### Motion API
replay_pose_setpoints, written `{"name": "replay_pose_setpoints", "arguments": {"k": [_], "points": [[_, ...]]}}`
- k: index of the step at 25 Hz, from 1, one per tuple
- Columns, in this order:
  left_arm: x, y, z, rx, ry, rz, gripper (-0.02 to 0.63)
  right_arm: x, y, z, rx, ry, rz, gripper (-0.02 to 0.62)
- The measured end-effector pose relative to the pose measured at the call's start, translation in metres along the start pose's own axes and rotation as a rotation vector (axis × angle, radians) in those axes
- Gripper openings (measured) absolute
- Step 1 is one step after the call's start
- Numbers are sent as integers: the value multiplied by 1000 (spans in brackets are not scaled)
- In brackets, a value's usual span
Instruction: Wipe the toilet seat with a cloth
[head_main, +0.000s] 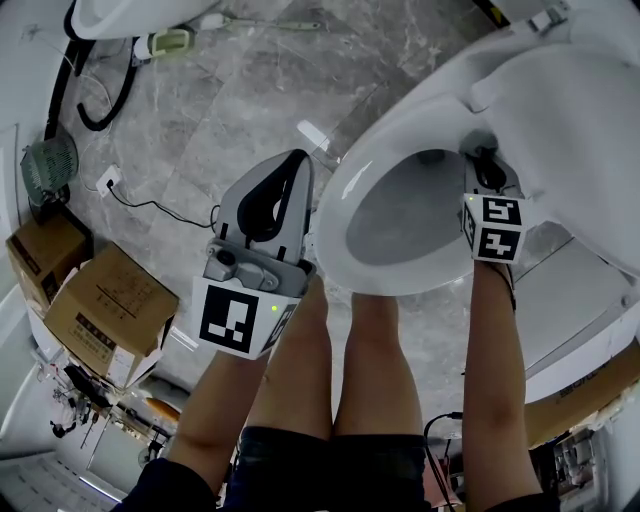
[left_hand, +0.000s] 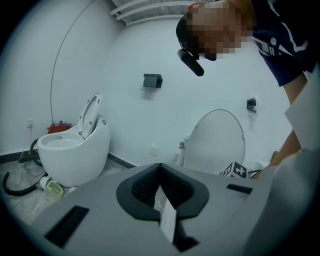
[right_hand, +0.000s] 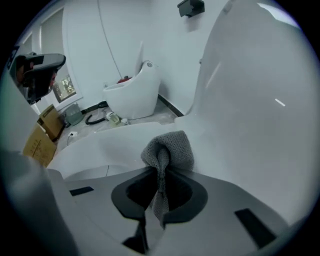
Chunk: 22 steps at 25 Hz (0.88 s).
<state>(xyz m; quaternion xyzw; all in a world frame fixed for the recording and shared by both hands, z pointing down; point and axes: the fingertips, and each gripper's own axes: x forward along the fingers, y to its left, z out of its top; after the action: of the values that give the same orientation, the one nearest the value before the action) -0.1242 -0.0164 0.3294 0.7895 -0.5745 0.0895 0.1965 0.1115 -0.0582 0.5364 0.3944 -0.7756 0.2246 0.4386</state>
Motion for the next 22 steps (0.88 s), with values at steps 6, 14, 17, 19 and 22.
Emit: {"name": "replay_pose_setpoints", "arguments": {"k": [6, 14, 17, 19, 22], "points": [[1, -1, 0, 4, -2, 1, 12, 16, 120, 52, -303, -50, 263, 49], [1, -5, 7, 11, -10, -8, 12, 18, 74, 77, -230, -81, 165, 49], [-5, -1, 7, 6, -11, 4, 12, 10, 2, 80, -105, -77, -21, 49], [-8, 2, 6, 2, -11, 12, 12, 9, -19, 79, -88, -62, -67, 49], [-9, 4, 4, -3, -6, 18, 12, 17, -2, 93, -165, -63, -17, 49]]}}
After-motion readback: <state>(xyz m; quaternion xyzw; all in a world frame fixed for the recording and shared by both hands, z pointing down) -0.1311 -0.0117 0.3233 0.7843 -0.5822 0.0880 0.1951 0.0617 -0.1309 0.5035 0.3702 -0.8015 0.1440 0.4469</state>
